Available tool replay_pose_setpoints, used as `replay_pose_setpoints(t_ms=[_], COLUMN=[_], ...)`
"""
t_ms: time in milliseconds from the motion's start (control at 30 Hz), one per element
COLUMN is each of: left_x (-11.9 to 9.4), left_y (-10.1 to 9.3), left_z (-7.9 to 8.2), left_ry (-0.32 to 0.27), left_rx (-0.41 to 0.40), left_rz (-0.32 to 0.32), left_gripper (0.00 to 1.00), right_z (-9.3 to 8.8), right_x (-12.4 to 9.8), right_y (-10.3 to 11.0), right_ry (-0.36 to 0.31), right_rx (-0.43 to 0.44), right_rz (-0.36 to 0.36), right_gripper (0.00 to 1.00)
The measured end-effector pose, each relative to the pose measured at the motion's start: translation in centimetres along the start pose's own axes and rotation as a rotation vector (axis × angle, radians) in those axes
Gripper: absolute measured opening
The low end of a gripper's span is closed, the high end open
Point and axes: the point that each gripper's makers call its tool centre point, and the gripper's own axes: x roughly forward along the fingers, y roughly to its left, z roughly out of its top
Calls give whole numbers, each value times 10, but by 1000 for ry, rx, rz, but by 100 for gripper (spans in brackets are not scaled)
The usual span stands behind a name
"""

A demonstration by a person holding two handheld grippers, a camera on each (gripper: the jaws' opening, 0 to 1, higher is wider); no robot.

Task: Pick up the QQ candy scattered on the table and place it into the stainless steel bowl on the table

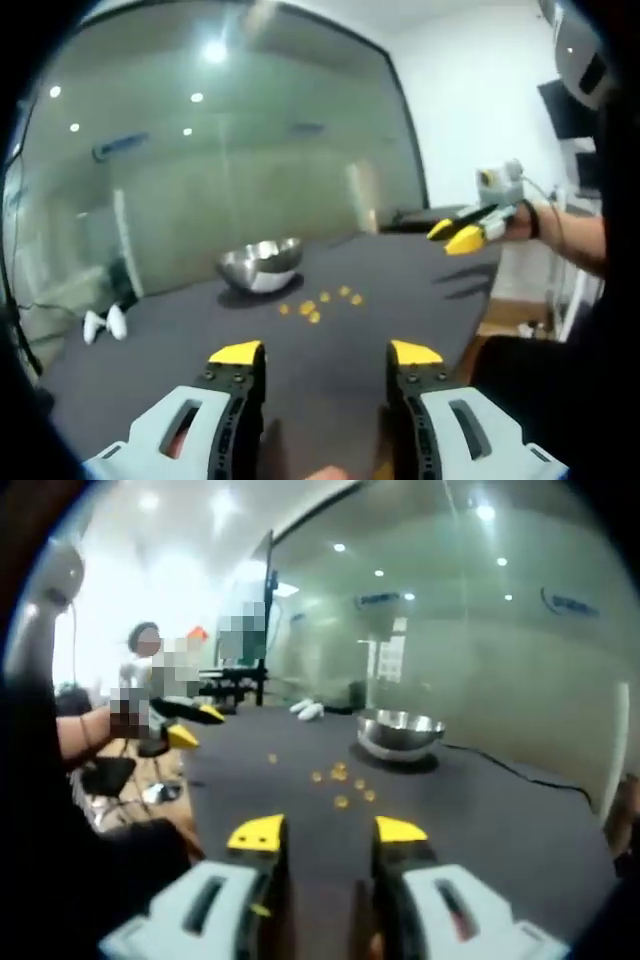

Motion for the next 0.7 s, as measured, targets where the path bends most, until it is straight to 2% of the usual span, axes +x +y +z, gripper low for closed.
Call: replay_pose_setpoints(t_ms=[700], left_x=[1], left_y=[0], left_z=[-9], left_ry=[12], left_rx=[-9], left_rz=[-6], left_gripper=[49], right_z=[-8], right_x=[6], right_y=[3], right_ry=[29], right_rx=[-4], right_rz=[6], right_gripper=[33])
